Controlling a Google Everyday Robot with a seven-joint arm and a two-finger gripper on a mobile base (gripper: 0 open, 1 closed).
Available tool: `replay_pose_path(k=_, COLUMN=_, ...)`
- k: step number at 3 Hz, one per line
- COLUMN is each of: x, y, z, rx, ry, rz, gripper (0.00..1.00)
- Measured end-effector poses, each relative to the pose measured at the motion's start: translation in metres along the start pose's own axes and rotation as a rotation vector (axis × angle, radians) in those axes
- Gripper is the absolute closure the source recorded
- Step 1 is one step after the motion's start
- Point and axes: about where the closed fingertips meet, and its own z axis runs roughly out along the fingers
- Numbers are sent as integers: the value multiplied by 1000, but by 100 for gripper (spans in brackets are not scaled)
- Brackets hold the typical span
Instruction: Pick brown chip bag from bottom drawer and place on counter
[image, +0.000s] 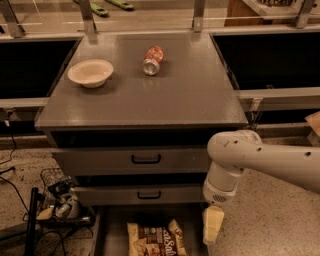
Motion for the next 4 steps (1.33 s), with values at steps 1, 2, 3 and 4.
replay_pose_path(k=1, x=-13, y=3, z=27, rx=-42, ry=6, rz=-32, gripper=0)
replay_pose_path(k=2, x=-29, y=3, z=56, rx=-80, ry=16, rz=-52, gripper=0)
replay_pose_path(k=3, x=-39, y=-1, z=83, rx=-122, ry=26, rz=-42, gripper=0)
replay_pose_path(k=4, x=-39, y=-1, z=83, rx=-122, ry=26, rz=-42, gripper=0)
